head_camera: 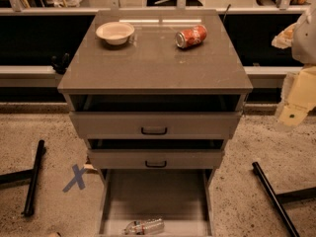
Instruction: Pick water bottle from bottom drawer and place on counter
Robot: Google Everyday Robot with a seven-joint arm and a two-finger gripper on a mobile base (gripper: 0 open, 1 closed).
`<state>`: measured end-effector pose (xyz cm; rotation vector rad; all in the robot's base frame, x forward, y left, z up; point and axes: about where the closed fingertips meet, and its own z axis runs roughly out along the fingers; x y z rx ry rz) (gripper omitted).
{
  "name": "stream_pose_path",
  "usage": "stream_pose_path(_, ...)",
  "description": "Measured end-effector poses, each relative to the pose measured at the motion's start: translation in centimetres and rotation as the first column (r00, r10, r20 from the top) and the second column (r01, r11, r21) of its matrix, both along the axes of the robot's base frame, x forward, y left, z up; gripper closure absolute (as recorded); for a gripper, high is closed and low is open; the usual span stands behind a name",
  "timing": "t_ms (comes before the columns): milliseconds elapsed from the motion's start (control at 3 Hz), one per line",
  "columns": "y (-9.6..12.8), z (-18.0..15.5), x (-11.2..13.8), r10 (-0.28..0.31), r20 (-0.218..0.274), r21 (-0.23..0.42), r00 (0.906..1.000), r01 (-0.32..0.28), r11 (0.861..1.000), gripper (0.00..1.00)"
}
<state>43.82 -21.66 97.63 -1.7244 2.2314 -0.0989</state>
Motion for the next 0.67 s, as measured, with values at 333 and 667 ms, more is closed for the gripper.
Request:
stream_pose_path(333,0.0,0.0,0.0,0.000,0.000,0.000,1.0000,0.000,1.000,0.00)
stream_pose_path(667,0.8,-4.1,-0.1,0.014,-0.042,0.063,0.9990,-0.011,0.998,0.00)
